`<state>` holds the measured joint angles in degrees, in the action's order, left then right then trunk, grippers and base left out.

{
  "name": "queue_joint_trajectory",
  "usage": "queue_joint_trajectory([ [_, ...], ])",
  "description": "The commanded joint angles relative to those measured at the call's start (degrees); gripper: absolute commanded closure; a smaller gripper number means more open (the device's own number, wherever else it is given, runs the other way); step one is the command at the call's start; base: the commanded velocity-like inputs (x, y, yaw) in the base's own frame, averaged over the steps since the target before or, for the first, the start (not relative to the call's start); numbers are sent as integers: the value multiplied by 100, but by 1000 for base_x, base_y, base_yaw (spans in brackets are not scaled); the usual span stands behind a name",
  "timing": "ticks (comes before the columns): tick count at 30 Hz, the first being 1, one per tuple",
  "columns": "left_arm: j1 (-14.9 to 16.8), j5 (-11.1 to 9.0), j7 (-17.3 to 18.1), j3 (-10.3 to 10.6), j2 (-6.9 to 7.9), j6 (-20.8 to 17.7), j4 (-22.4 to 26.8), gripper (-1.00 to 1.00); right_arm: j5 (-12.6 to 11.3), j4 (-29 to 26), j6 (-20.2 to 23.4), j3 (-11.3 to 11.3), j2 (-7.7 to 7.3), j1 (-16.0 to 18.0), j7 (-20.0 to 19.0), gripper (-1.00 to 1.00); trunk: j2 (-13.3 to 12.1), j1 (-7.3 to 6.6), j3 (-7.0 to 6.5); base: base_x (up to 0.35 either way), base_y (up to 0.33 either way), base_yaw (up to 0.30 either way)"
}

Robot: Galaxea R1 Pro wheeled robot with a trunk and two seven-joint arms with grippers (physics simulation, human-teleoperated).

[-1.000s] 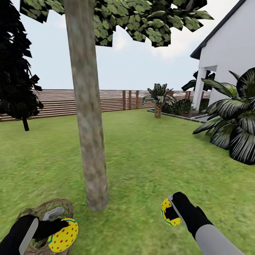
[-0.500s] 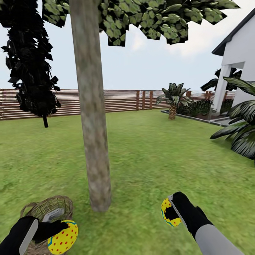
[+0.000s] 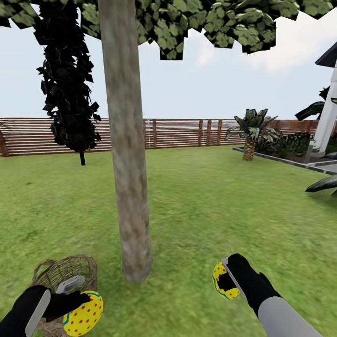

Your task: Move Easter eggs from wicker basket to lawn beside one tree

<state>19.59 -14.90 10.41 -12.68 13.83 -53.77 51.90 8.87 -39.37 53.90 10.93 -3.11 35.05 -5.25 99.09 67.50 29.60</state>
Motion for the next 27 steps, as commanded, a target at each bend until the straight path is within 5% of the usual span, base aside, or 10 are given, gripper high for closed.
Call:
queue_joint_trajectory([
  [1,9,40,49,-15,-3,-29,4,100,62,-10,24,23,-6,2,-55,100,3,1,7,155,-323,266],
  [27,7,38,49,-24,-3,-29,4,100,62,8,25,23,-5,2,-55,100,3,1,7,138,-323,266],
])
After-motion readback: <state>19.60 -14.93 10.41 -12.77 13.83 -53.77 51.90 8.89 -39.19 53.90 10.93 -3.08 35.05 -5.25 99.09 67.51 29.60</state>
